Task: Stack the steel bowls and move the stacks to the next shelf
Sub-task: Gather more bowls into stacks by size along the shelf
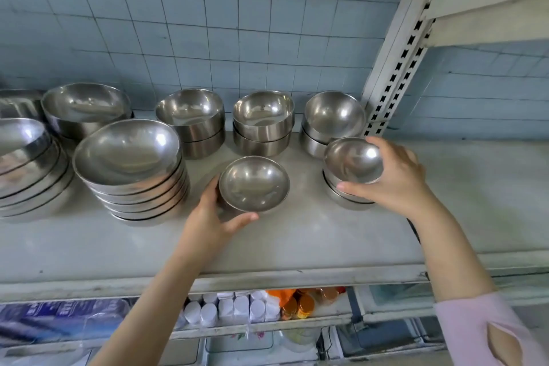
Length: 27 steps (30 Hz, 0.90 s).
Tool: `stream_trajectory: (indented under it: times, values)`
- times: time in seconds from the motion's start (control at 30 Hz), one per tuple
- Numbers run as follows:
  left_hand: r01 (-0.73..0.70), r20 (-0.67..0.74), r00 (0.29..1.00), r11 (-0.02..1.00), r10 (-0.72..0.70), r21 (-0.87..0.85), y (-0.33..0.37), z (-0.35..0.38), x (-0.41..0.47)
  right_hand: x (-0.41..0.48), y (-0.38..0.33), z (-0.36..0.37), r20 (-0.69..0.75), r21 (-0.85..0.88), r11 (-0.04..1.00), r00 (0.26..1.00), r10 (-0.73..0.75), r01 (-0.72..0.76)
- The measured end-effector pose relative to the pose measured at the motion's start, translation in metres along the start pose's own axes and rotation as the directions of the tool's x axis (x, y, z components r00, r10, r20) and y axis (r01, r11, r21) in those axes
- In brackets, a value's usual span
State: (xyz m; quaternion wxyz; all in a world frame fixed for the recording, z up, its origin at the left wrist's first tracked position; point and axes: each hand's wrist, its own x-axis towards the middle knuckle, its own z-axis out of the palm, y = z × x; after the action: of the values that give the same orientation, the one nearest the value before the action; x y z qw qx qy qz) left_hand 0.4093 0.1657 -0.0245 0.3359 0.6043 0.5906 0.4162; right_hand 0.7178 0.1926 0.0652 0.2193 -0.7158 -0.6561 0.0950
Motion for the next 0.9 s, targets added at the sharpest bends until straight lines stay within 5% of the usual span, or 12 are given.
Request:
stream_trajectory:
  times: [0.2, 0.33, 0.77, 0.9]
  values:
    - [-0.005, 0.046, 0.999, 1.0, 0.004, 0.023, 0.007, -0.001, -0.002, -0.005, -0.03, -0.009, -0.113, 0.34, 0.921, 0.98, -0.163, 0.192]
    - [-0.014, 0.081, 0.997, 0.998, 0.01, 0.06, 0.008, -0.001, -0.004, -0.009, -0.073, 0.014, 0.087, 0.46, 0.852, 0.942, -0.324, 0.25]
    - [0.032, 0.022, 0.999, 0.993, -0.034, 0.115, 0.003, -0.001, 0.0, -0.012, -0.096, 0.068, 0.302, 0.378, 0.872, 0.849, -0.433, 0.31]
    - [0.009, 0.013, 1.0, 0.994, -0.01, 0.11, 0.005, -0.001, -0.002, -0.005, -0.077, 0.043, 0.178, 0.305, 0.89, 0.898, -0.403, 0.339]
